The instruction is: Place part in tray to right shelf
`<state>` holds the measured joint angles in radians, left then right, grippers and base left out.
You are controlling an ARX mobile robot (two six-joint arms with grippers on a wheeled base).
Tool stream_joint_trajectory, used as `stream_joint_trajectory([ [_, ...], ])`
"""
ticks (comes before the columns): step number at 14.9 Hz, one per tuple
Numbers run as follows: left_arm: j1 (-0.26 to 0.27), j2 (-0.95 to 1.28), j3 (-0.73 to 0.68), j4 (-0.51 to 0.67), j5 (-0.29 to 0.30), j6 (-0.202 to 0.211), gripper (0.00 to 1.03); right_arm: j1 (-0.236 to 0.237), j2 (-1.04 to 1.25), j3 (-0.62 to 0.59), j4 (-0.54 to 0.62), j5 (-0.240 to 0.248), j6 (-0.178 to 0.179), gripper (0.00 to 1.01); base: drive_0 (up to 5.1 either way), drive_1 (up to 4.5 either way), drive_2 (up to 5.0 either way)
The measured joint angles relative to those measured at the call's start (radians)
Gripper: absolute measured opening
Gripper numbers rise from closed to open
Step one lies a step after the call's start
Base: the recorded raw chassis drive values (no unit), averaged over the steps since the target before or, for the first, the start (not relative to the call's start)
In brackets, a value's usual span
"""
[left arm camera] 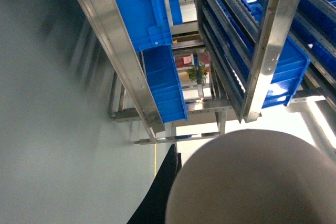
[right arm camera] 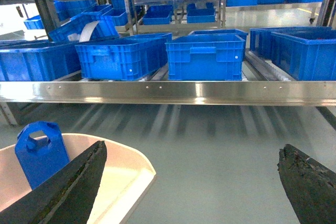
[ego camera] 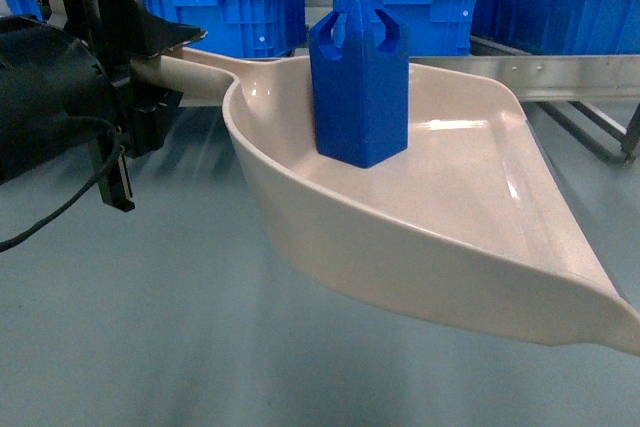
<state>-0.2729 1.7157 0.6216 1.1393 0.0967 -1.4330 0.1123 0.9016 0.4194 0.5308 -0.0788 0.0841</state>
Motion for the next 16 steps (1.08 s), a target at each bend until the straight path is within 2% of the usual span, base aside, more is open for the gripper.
stream_joint_trajectory([
  [16,0.000,0.000,0.000,-0.002,0.001,0.001,0.12,0.000,0.000,0.000,-0.001,0.000,0.000,0.98,0.6,4.69,-3.6],
])
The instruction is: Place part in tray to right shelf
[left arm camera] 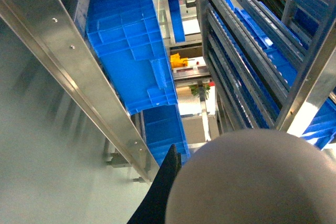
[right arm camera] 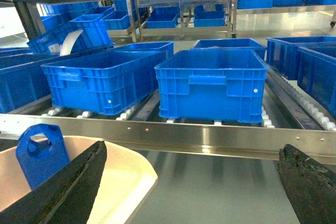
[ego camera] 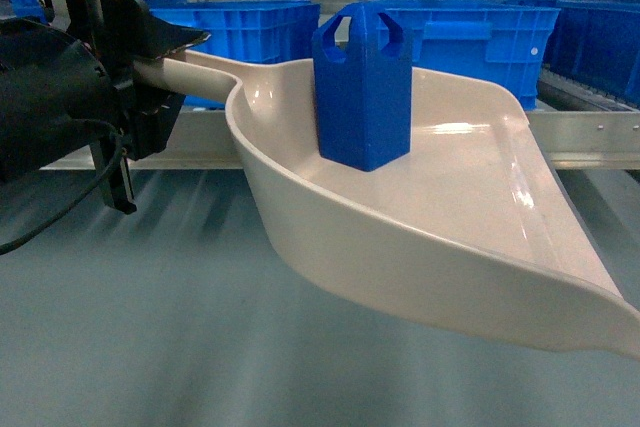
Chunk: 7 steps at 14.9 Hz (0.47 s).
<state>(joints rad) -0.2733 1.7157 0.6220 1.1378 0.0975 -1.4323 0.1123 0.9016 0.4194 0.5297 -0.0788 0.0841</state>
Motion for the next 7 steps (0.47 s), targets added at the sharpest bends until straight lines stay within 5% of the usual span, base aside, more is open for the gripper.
stream_joint_trajectory([
  [7,0.000,0.000,0.000,0.002,-0.001,0.000,0.12,0.000,0.000,0.000,-0.001,0.000,0.000,0.98,0.0,4.12,-4.2],
])
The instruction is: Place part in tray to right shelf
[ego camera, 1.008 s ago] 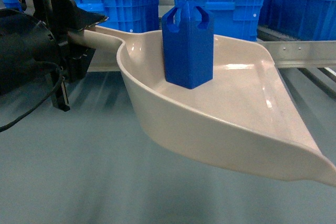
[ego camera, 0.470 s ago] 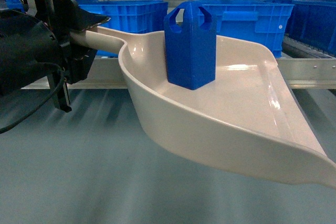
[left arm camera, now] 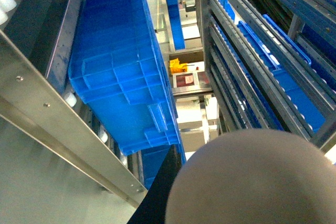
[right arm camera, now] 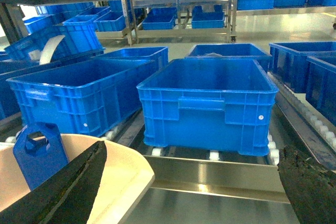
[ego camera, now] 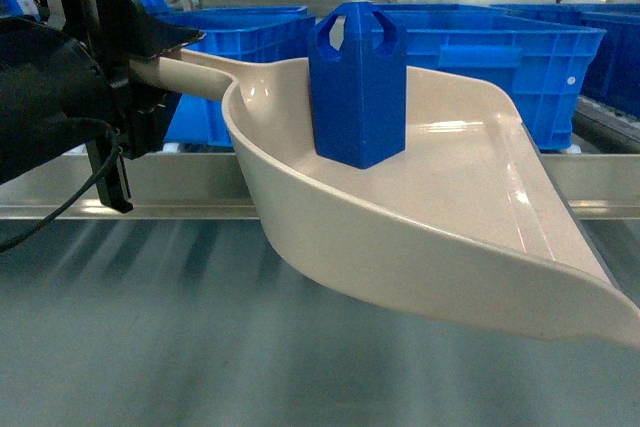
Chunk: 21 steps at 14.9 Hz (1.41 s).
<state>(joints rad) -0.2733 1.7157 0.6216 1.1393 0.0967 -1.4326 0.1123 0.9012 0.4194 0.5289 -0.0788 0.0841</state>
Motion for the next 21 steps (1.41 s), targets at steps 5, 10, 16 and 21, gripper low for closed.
stream_joint_trajectory([
  [5,0.000,0.000,0.000,-0.002,0.000,0.000,0.12,0.000,0.001,0.000,-0.001,0.000,0.000,0.98,0.1,4.26,-4.0],
  [10,0.002,0.000,0.001,-0.001,-0.002,0.000,0.12,0.000,0.006,0.000,-0.001,0.000,0.000,0.98,0.0,1.59,-1.7],
  [16,0.002,0.000,0.001,-0.002,0.000,0.000,0.12,0.000,0.006,0.000,-0.001,0.000,0.000,0.98,0.0,0.00,0.0],
  [21,0.002,0.000,0.001,-0.001,0.000,0.000,0.12,0.000,0.006,0.000,-0.001,0.000,0.000,0.98,0.0,0.00,0.0],
])
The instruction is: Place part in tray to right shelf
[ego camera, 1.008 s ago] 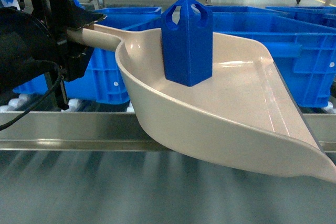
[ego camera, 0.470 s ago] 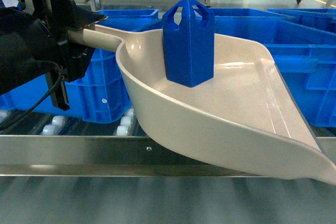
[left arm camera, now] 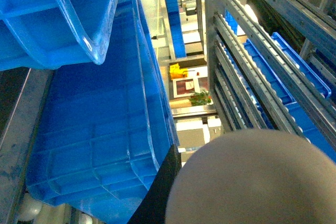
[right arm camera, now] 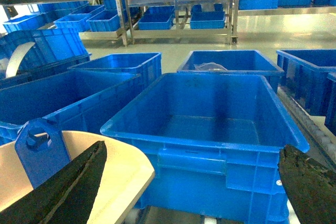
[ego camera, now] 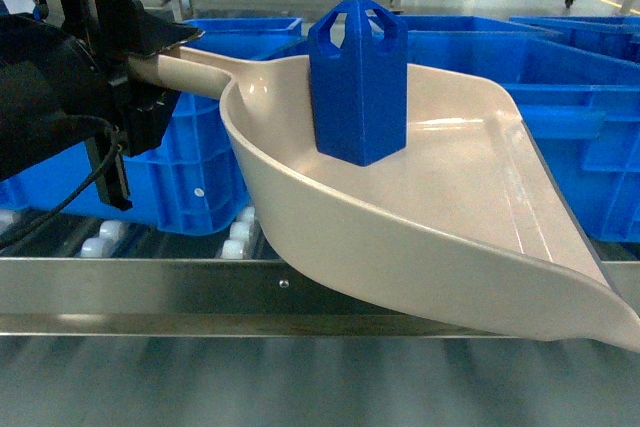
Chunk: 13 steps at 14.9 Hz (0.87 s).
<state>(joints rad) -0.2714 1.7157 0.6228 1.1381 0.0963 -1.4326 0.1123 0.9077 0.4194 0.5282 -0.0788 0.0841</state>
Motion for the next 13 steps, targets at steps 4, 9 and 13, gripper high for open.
stream_joint_trajectory([
  [4,0.000,0.000,0.000,0.000,0.000,0.000,0.12,0.000,0.000,0.000,0.000,0.000,0.000,0.98,0.0,0.00,0.0],
  [9,0.000,0.000,0.000,0.000,0.000,0.000,0.12,0.000,0.000,0.000,0.000,0.000,0.000,0.98,0.0,0.00,0.0],
  [13,0.000,0.000,0.000,0.000,0.000,0.000,0.12,0.000,0.000,0.000,0.000,0.000,0.000,0.98,0.0,0.00,0.0],
])
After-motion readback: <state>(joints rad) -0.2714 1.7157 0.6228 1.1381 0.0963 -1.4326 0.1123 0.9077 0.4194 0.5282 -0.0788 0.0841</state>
